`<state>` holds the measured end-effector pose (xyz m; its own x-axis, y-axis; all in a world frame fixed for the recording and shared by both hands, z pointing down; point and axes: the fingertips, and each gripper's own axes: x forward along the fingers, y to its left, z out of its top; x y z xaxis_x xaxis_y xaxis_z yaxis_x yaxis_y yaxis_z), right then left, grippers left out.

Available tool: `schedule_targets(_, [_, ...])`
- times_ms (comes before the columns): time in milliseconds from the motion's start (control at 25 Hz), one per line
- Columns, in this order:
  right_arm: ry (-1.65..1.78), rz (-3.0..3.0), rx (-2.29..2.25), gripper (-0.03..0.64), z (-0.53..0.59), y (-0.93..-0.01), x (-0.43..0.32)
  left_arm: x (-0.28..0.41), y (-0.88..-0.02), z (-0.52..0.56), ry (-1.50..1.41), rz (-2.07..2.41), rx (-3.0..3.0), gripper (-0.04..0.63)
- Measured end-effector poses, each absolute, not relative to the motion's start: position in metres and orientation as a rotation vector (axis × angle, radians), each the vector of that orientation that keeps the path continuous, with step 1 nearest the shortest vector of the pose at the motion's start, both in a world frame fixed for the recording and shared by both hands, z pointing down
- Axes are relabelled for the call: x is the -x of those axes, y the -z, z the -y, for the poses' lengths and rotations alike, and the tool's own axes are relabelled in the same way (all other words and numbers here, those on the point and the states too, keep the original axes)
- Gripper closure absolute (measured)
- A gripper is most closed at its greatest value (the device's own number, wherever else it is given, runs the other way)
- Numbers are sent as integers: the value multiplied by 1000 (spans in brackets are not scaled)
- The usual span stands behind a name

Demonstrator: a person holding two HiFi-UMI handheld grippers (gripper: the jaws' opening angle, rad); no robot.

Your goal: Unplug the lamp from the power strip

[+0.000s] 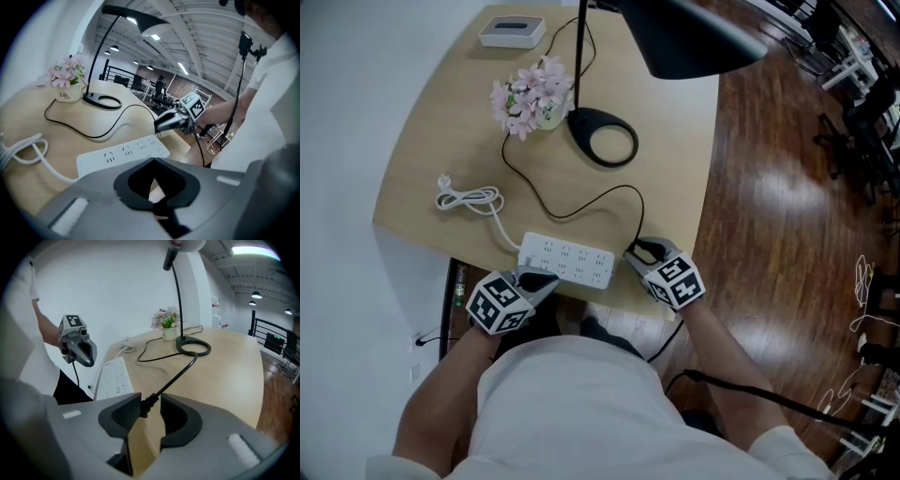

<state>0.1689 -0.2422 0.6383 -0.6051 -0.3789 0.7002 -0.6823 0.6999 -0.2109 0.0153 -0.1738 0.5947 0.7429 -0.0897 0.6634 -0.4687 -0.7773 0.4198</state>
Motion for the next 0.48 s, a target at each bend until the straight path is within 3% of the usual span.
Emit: schedule_targets(480, [-680, 2254, -964, 479, 210, -642, -200, 70, -538, 115, -712, 658, -2319, 591])
